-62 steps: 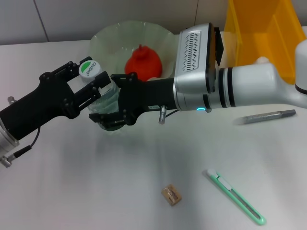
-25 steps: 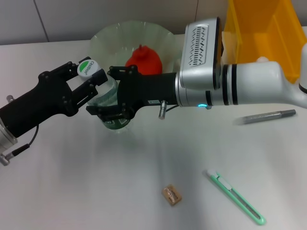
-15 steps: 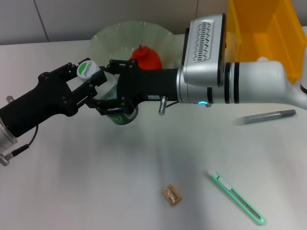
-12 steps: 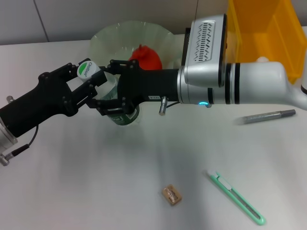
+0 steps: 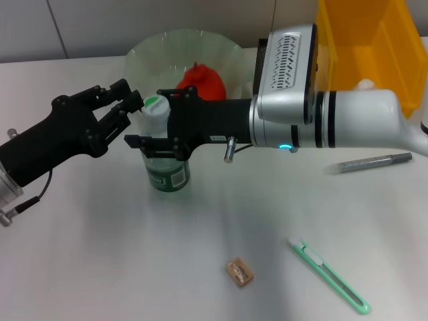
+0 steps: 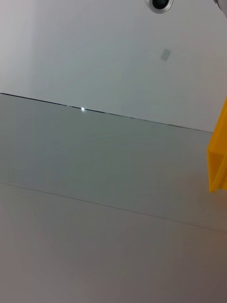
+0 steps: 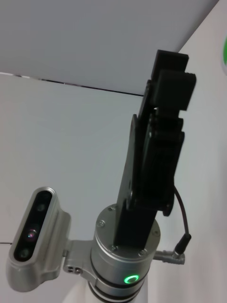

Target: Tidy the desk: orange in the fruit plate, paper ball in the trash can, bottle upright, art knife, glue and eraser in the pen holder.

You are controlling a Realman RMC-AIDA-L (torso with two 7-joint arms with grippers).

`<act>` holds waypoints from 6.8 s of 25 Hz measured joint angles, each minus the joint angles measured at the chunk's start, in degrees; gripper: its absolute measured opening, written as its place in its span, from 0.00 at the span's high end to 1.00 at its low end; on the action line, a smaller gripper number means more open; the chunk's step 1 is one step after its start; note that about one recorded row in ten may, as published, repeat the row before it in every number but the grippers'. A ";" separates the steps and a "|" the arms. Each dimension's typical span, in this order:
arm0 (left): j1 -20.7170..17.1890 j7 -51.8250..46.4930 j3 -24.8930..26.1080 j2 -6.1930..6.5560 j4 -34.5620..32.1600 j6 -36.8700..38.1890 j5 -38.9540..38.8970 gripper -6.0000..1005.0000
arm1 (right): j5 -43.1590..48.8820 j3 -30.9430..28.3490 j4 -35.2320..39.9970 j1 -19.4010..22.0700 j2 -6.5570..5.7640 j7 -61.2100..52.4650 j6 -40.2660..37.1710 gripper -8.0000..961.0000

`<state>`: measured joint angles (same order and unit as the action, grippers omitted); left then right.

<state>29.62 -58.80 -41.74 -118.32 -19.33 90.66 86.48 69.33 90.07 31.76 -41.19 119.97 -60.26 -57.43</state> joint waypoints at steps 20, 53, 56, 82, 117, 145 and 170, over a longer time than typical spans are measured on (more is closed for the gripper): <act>0.00 0.06 -0.09 0.05 -0.70 0.97 0.17 0.99 | 0.00 -0.30 -0.62 0.68 0.00 -0.60 -0.73 0.52; -4.21 -1.32 3.42 0.20 -4.91 -1.38 -0.09 0.17 | -2.17 -0.75 0.08 3.22 -0.46 -2.03 -3.38 0.55; -4.30 -1.25 3.43 0.20 -4.93 -1.38 -0.09 0.17 | -2.16 -0.77 0.11 3.31 -0.46 -2.47 -3.17 0.55; -4.79 -0.63 3.26 0.34 -5.22 -0.92 0.37 0.18 | -2.19 -1.52 7.46 11.94 -0.66 -3.26 -6.68 0.30; 0.16 -4.43 -2.33 0.01 -9.15 -1.41 10.26 0.18 | 34.54 -40.54 18.55 27.65 -2.18 -15.39 -38.37 0.30; 5.85 -2.84 -7.68 -0.79 -5.26 -7.44 8.89 0.19 | 40.63 -45.81 19.91 28.27 -1.93 -16.80 -40.03 0.30; 5.75 -1.97 -8.96 -0.46 -6.96 -8.41 4.62 0.55 | 40.49 -45.96 19.57 27.45 -1.76 -16.82 -39.19 0.30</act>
<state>35.37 -60.77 -50.70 -118.78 -26.28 82.26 91.10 109.82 44.12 51.33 -13.74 118.22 -77.08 -96.62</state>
